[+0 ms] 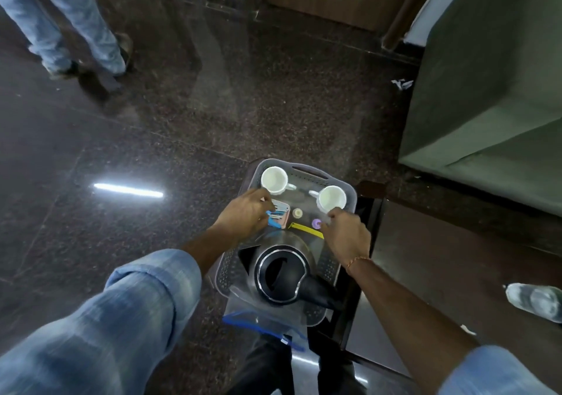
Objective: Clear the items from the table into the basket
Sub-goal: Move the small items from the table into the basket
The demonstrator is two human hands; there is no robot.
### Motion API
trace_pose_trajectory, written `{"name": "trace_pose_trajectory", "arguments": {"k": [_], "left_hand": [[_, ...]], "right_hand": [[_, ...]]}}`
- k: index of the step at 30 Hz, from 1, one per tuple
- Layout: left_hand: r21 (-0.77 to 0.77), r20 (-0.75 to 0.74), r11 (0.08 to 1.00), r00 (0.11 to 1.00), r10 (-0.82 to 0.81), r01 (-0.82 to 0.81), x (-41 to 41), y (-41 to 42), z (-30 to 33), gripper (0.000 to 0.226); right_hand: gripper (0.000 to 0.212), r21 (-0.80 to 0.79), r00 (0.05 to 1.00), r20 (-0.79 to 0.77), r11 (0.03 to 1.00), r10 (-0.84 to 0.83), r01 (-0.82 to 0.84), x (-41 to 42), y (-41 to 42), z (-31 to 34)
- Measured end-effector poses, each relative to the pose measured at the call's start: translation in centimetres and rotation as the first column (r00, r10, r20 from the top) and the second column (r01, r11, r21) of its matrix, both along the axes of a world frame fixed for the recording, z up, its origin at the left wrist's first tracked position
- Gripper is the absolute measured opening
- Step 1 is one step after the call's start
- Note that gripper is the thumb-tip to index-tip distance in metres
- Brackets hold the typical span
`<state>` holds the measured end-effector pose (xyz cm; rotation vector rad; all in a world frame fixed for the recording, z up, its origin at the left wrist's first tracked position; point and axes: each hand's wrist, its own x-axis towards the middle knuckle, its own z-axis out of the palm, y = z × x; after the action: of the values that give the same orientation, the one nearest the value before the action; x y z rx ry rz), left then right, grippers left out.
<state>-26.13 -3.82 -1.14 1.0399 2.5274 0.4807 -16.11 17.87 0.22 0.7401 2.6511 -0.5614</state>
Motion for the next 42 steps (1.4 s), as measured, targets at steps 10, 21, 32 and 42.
{"name": "trace_pose_trajectory", "arguments": {"k": [10, 21, 32, 42], "left_hand": [[0.109, -0.096, 0.984, 0.987, -0.131, 0.141, 2.2, 9.7, 7.3, 0.021], [0.096, -0.166, 0.93, 0.927, -0.337, 0.355, 14.0, 26.9, 11.1, 0.024], [0.073, 0.024, 0.873, 0.874, -0.485, 0.482, 31.3, 40.6, 6.4, 0.031], [-0.089, 0.202, 0.883, 0.877, -0.437, 0.46, 34.7, 40.8, -3.3, 0.034]], "right_hand": [[0.025, 0.008, 0.973, -0.184, 0.99, -0.139, 0.143, 7.0, 5.7, 6.2], [0.028, -0.005, 0.91, -0.24, 0.938, -0.337, 0.346, 22.1, 21.2, 8.7], [0.029, -0.122, 0.868, -0.047, 0.865, -0.494, 0.486, 38.7, 33.4, 6.5], [0.021, -0.263, 0.923, 0.089, 0.885, -0.374, 0.384, 39.9, 32.2, -4.4]]}}
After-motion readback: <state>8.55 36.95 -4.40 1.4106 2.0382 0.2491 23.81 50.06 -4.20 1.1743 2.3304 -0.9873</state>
